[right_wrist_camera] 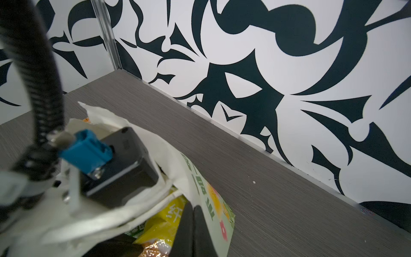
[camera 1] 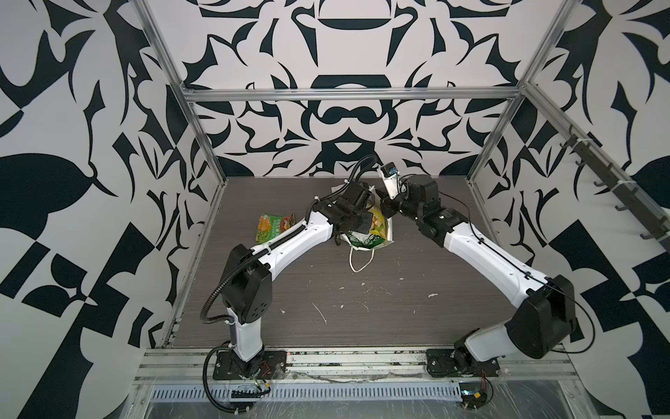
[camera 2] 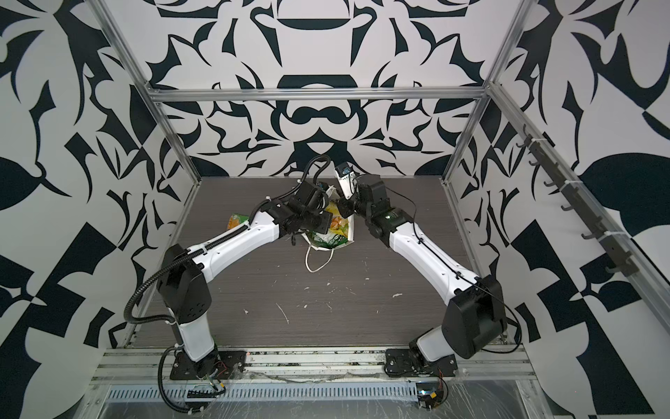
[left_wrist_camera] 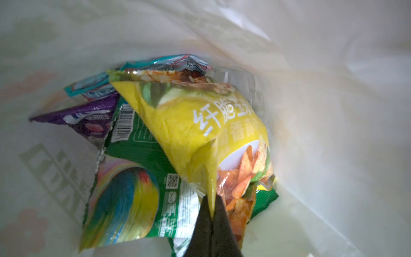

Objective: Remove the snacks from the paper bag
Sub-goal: 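Lower the left gripper into the bag and grasp the yellow snack packet, then lift the yellow packet out of the bag with the left gripper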

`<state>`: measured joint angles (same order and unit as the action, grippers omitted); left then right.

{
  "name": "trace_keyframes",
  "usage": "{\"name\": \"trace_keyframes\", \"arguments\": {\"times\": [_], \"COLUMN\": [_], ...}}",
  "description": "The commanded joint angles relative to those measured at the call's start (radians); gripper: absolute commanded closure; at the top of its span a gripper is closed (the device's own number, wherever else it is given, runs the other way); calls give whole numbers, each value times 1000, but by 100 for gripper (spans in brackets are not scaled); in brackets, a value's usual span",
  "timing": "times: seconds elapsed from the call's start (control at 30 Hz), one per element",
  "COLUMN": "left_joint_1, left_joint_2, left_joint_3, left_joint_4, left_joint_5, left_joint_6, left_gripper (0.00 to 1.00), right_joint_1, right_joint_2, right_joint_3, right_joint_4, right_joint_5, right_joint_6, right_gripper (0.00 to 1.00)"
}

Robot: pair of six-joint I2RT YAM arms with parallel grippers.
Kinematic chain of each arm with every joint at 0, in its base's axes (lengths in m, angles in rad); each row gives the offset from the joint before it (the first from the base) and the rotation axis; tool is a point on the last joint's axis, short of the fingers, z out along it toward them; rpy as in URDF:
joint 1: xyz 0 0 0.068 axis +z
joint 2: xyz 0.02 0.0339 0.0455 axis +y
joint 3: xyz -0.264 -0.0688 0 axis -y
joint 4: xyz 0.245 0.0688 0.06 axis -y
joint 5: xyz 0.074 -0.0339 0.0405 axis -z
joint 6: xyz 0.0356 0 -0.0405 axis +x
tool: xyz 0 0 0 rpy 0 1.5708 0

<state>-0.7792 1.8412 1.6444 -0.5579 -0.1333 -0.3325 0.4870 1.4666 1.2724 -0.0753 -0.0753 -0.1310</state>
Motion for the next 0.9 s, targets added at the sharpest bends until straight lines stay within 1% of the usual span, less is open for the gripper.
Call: {"name": "trace_keyframes", "arguments": {"times": [0.0, 0.1, 0.3, 0.5, 0.67, 0.8, 0.87], "left_joint_1": [3, 3, 3, 3, 3, 3, 4], "left_joint_2": [-11, -29, -94, -194, -278, -377, -426], "left_joint_3": [-3, -9, -47, -137, -200, -282, -326], "left_joint_4": [-50, -37, 24, 118, 165, 232, 276], "left_joint_5": [-29, -44, -25, 14, 22, 28, 13], "left_joint_6": [10, 18, 32, 75, 106, 132, 140], "left_gripper": [100, 100, 100, 100, 100, 100, 100], "right_joint_1": [4, 4, 4, 5, 4, 4, 4], "right_joint_2": [-55, -57, -56, -57, -59, -59, -57], "right_joint_3": [31, 28, 27, 31, 30, 27, 27], "right_joint_4": [51, 48, 40, 43, 43, 43, 42], "right_joint_5": [17, 24, 33, 34, 32, 34, 35], "right_joint_6": [-9, -14, -19, -23, -25, -27, -28], "right_gripper": [100, 100, 100, 100, 100, 100, 100]}}
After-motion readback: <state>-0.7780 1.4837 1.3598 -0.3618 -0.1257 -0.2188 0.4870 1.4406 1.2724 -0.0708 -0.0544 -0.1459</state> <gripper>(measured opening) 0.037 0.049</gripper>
